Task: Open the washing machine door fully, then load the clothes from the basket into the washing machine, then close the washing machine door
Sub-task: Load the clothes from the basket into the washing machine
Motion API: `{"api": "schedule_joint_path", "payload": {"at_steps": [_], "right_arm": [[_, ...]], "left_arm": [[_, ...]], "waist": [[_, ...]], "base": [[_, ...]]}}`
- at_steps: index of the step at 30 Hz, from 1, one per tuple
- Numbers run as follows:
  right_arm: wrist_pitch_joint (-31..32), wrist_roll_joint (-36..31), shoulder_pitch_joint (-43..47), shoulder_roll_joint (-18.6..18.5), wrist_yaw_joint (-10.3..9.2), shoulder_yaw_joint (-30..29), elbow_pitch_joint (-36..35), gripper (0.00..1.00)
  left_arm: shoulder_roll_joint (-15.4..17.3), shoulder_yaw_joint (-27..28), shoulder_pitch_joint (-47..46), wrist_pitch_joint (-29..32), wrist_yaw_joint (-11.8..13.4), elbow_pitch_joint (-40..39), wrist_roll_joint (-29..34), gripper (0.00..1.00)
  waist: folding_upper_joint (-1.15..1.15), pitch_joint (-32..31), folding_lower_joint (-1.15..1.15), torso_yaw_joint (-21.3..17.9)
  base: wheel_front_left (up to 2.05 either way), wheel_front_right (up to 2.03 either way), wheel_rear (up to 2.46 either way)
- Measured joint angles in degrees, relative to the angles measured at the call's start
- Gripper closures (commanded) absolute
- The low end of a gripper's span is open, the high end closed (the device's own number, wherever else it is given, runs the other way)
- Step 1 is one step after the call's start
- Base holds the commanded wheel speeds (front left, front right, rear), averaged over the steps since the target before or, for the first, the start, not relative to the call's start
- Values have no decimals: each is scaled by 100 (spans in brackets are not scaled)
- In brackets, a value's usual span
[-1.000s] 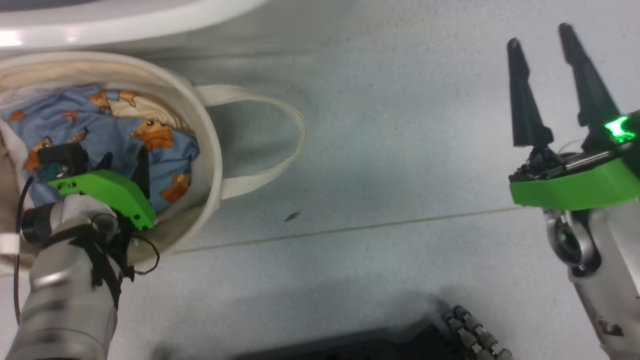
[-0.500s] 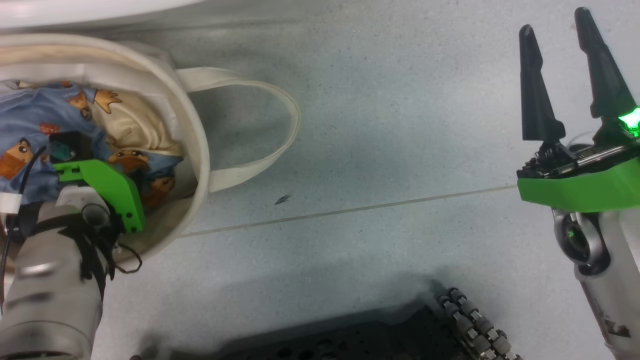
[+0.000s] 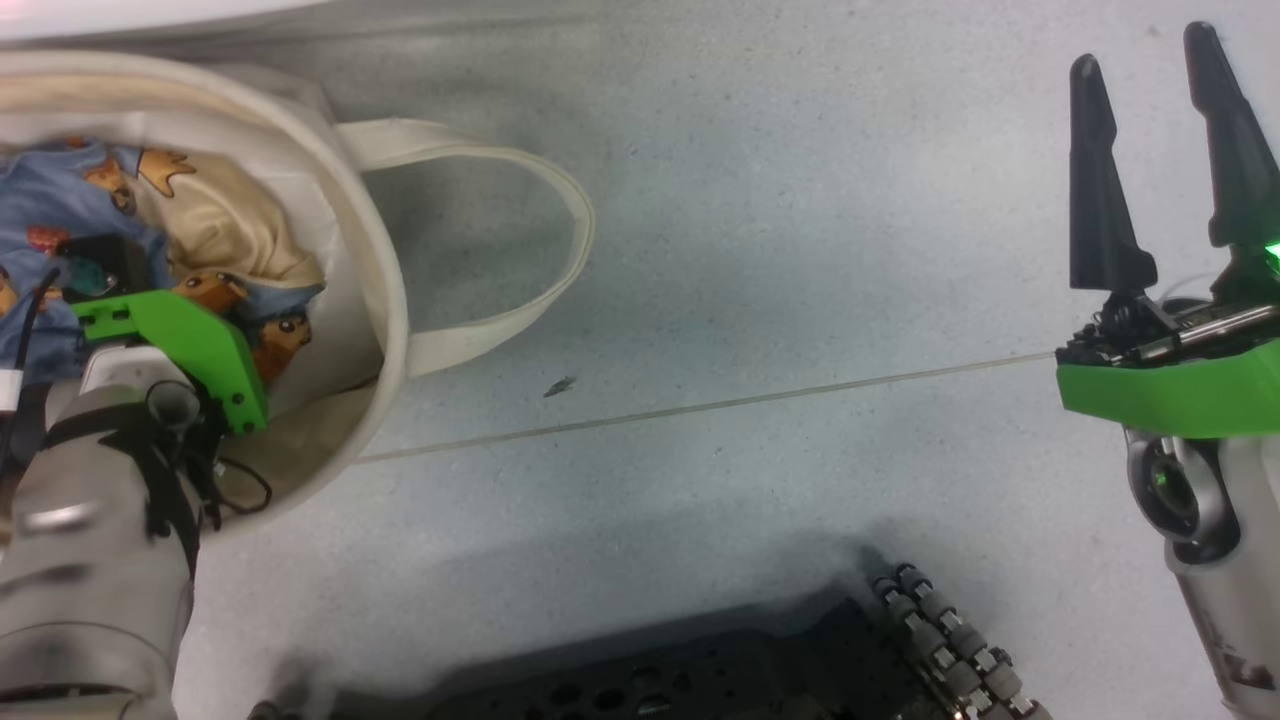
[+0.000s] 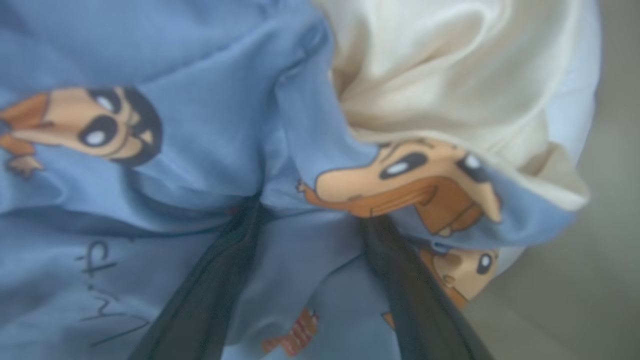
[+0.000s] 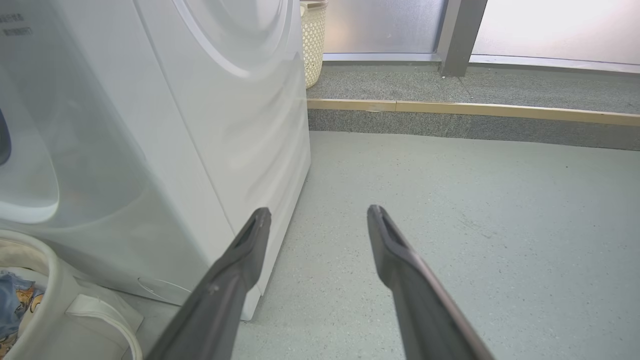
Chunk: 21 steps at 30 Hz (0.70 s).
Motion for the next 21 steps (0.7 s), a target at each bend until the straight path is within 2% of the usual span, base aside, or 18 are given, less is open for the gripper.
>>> {"api": "schedule_joint_path", "payload": {"at_steps": [1, 2, 11, 16, 21], "right_arm": [[0, -14, 2, 0, 0, -9, -4, 0], [0, -33, 2, 0, 0, -19, -19, 0], [0, -52, -12, 53, 0, -26, -7, 0], [0, -11, -23, 220, 0, 7, 180, 0], [0, 127, -21, 377, 0, 65, 423, 0]], "left_arm": [[-4, -12, -15, -26, -5, 2, 0, 28], [-10, -14, -29, -100, -8, 3, -1, 100], [-90, 23, -62, -623, -167, 24, -227, 100], [-201, 35, 5, -1062, -396, 23, -308, 100], [-298, 7, 309, -1802, -687, 24, -394, 100]], "waist": [[0, 11, 0, 9], [0, 24, 0, 22], [0, -85, 1, 104], [0, -330, 1, 158], [0, -717, 0, 258]], "base": [[4, 4, 4], [0, 0, 0], [0, 0, 0], [0, 0, 0], [0, 0, 0]]}}
